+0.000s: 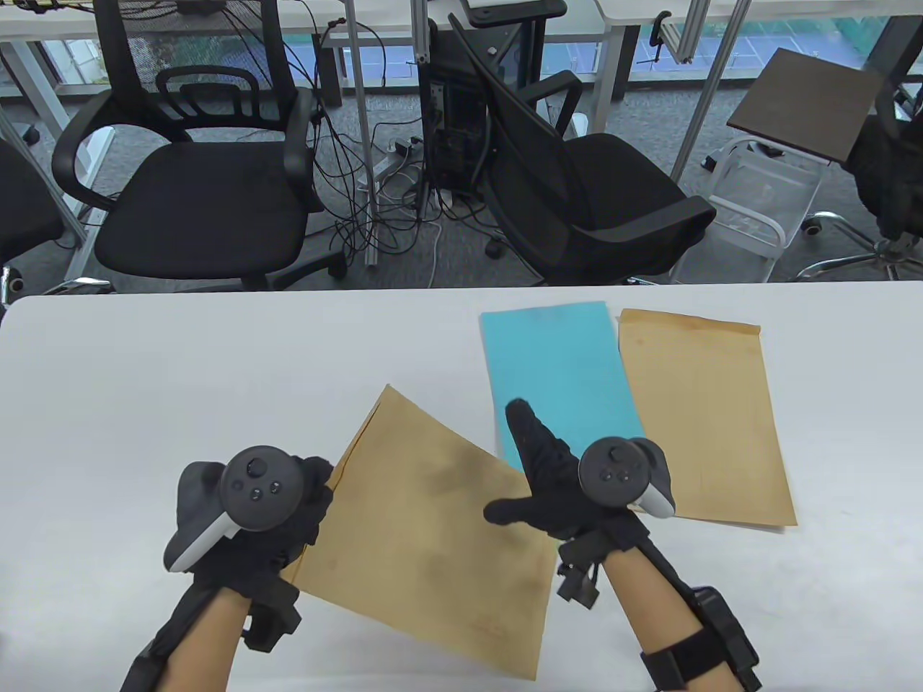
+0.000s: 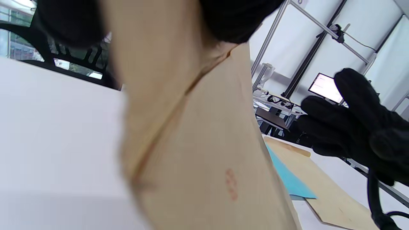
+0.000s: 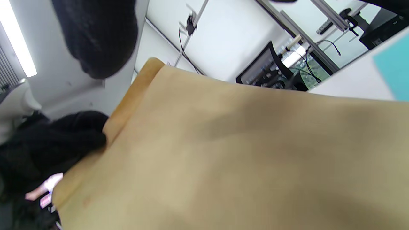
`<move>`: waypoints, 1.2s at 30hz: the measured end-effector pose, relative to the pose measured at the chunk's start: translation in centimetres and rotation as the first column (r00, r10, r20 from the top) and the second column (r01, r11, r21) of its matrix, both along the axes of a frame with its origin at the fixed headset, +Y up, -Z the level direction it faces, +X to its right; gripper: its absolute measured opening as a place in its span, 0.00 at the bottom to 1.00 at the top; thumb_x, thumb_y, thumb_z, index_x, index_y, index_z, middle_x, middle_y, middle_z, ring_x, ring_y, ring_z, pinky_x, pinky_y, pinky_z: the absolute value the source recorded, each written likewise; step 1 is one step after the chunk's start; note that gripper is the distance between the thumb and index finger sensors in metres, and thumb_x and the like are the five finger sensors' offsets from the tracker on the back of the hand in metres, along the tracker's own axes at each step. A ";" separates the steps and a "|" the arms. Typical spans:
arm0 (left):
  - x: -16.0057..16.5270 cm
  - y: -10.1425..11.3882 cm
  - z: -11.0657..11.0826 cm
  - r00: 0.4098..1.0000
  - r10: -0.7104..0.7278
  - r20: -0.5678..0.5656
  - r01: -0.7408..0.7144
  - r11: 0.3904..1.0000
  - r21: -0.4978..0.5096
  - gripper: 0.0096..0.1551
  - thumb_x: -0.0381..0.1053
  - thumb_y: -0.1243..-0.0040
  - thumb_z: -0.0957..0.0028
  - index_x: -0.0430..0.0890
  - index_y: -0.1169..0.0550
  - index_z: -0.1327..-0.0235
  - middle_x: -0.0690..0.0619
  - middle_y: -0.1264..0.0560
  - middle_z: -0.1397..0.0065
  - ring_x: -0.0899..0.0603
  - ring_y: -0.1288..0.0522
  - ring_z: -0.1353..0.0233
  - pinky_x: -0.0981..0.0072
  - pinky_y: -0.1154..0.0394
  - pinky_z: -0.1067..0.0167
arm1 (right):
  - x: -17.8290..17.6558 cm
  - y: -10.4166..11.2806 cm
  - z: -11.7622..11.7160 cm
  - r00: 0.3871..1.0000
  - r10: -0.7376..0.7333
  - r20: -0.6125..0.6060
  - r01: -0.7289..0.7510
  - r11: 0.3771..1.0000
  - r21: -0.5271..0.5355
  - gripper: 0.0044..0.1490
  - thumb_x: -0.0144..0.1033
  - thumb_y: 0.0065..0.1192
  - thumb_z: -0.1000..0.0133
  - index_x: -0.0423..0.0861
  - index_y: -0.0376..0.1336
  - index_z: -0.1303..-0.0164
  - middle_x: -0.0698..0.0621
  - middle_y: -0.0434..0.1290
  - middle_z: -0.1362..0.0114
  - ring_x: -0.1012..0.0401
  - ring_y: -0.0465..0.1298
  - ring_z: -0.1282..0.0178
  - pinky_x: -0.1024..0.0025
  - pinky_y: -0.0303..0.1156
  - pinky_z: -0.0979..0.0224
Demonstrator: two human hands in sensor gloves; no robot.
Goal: Stuff flat paper into A4 envelope
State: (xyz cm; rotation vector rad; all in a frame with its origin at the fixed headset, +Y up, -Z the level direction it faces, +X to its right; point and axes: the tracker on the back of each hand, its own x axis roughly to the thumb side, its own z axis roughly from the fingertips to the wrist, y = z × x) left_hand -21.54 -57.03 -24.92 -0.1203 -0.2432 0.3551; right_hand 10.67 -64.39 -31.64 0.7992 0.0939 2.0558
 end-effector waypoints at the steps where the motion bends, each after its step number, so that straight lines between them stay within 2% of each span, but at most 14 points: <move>1: 0.2 0.6 -0.1 1.000 0.009 0.008 -0.009 1.000 0.009 0.22 0.46 0.43 0.45 0.44 0.24 0.38 0.39 0.24 0.36 0.36 0.18 0.44 0.40 0.25 0.45 | -0.6 0.9 -0.8 0.999 -0.044 -0.002 0.044 0.999 -0.027 0.73 0.49 0.70 0.45 0.45 0.21 0.17 0.27 0.39 0.12 0.25 0.46 0.15 0.16 0.40 0.32; 5: 0.7 2.8 -0.3 0.997 0.061 0.049 -0.062 0.998 0.026 0.22 0.46 0.43 0.45 0.45 0.24 0.38 0.40 0.24 0.35 0.35 0.19 0.43 0.39 0.26 0.44 | -3.1 3.8 -3.2 0.990 -0.140 -0.022 0.136 0.982 -0.129 0.65 0.41 0.70 0.44 0.39 0.33 0.11 0.28 0.44 0.12 0.26 0.49 0.15 0.16 0.40 0.32; 7: 0.9 3.7 -0.4 0.994 0.087 0.068 -0.090 0.995 0.045 0.22 0.46 0.43 0.45 0.46 0.24 0.37 0.40 0.24 0.35 0.35 0.19 0.42 0.39 0.26 0.43 | -4.0 4.6 -4.2 0.987 -0.163 -0.008 0.160 0.975 -0.152 0.58 0.38 0.69 0.43 0.35 0.43 0.11 0.29 0.55 0.15 0.28 0.59 0.18 0.17 0.44 0.32; 9: 0.8 4.1 -0.4 0.993 0.096 0.076 -0.100 0.993 0.056 0.22 0.46 0.43 0.45 0.46 0.24 0.37 0.40 0.24 0.35 0.35 0.19 0.42 0.39 0.26 0.43 | -4.4 4.7 -4.6 0.978 -0.207 -0.006 0.202 0.961 -0.190 0.42 0.33 0.67 0.41 0.33 0.57 0.18 0.35 0.71 0.27 0.36 0.75 0.31 0.22 0.53 0.32; 11: 0.4 4.4 -0.4 0.993 0.093 0.070 -0.098 0.993 0.068 0.23 0.48 0.43 0.44 0.46 0.24 0.36 0.41 0.24 0.34 0.35 0.19 0.42 0.39 0.26 0.43 | -4.4 4.7 -4.7 0.953 -0.301 -0.011 0.294 0.936 -0.194 0.30 0.29 0.63 0.40 0.34 0.65 0.27 0.39 0.77 0.37 0.41 0.80 0.41 0.27 0.59 0.33; 14: -1.0 4.4 -0.5 0.980 0.190 0.058 -0.196 0.975 0.108 0.24 0.49 0.39 0.45 0.47 0.25 0.36 0.39 0.25 0.30 0.34 0.19 0.40 0.38 0.27 0.42 | -3.5 4.8 -4.3 0.927 -0.371 0.047 0.374 0.913 -0.164 0.29 0.28 0.62 0.40 0.35 0.65 0.28 0.39 0.77 0.38 0.41 0.80 0.44 0.29 0.60 0.33; 18: -3.5 3.3 -1.2 0.954 0.296 0.058 -0.299 0.951 0.073 0.42 0.54 0.33 0.50 0.46 0.35 0.23 0.40 0.26 0.28 0.34 0.20 0.38 0.38 0.27 0.40 | -0.3 5.0 -3.9 0.864 -0.482 0.148 0.498 0.862 -0.099 0.29 0.30 0.60 0.39 0.37 0.65 0.28 0.41 0.77 0.38 0.44 0.81 0.45 0.32 0.62 0.33; 20: -3.6 2.6 -1.6 0.912 0.399 0.095 -0.407 0.908 0.098 0.41 0.53 0.31 0.51 0.45 0.34 0.24 0.42 0.25 0.29 0.35 0.19 0.39 0.39 0.26 0.41 | 0.6 4.9 -3.6 0.848 -0.510 0.146 0.525 0.845 -0.102 0.29 0.30 0.60 0.39 0.38 0.64 0.27 0.41 0.76 0.37 0.44 0.80 0.44 0.32 0.61 0.32; 23: -3.1 1.8 -2.0 0.824 0.553 0.127 -0.567 0.799 0.200 0.32 0.48 0.33 0.50 0.48 0.28 0.31 0.49 0.19 0.42 0.42 0.15 0.47 0.47 0.21 0.45 | 1.2 4.6 -2.8 0.836 -0.535 0.120 0.547 0.829 -0.116 0.29 0.31 0.60 0.38 0.39 0.64 0.27 0.42 0.76 0.36 0.45 0.81 0.43 0.33 0.62 0.32; 25: -2.9 1.6 -1.9 0.803 0.578 0.146 -0.595 0.768 0.238 0.29 0.45 0.33 0.50 0.49 0.27 0.33 0.47 0.19 0.42 0.41 0.15 0.48 0.48 0.21 0.45 | 1.9 4.6 -2.5 0.815 -0.573 0.085 0.579 0.803 -0.140 0.31 0.30 0.61 0.38 0.37 0.63 0.25 0.39 0.76 0.34 0.41 0.79 0.41 0.30 0.60 0.32; 28: -2.7 1.8 -1.4 0.839 0.516 0.169 -0.543 0.785 0.299 0.24 0.44 0.37 0.48 0.51 0.26 0.36 0.47 0.22 0.39 0.42 0.17 0.46 0.48 0.22 0.43 | 3.8 5.6 -2.1 0.827 -0.561 0.038 0.560 0.814 -0.154 0.47 0.36 0.60 0.36 0.36 0.46 0.11 0.32 0.62 0.19 0.35 0.71 0.29 0.27 0.54 0.29; 30: -2.6 2.0 -1.0 0.858 0.480 0.183 -0.514 0.799 0.313 0.23 0.43 0.38 0.47 0.52 0.25 0.37 0.47 0.23 0.38 0.42 0.18 0.46 0.48 0.23 0.42 | 4.8 6.9 -2.0 0.843 -0.535 0.049 0.537 0.835 -0.123 0.52 0.40 0.60 0.35 0.36 0.40 0.08 0.28 0.54 0.15 0.31 0.65 0.25 0.27 0.51 0.28; 33: -2.5 2.2 -0.8 0.867 0.462 0.185 -0.498 0.800 0.334 0.22 0.43 0.39 0.47 0.53 0.25 0.38 0.47 0.23 0.38 0.43 0.18 0.45 0.48 0.23 0.41 | 4.9 9.4 -1.8 0.903 -0.422 0.084 0.425 0.905 -0.027 0.49 0.41 0.61 0.36 0.37 0.46 0.09 0.26 0.54 0.15 0.28 0.63 0.24 0.26 0.52 0.29; 36: -1.8 1.9 -0.7 0.860 0.468 0.205 -0.510 0.800 0.316 0.22 0.43 0.39 0.47 0.53 0.24 0.39 0.46 0.23 0.38 0.43 0.18 0.45 0.48 0.23 0.41 | 2.6 11.8 -1.5 0.989 -0.134 0.065 0.133 0.991 0.025 0.45 0.40 0.63 0.37 0.35 0.54 0.13 0.25 0.59 0.17 0.27 0.64 0.24 0.24 0.51 0.30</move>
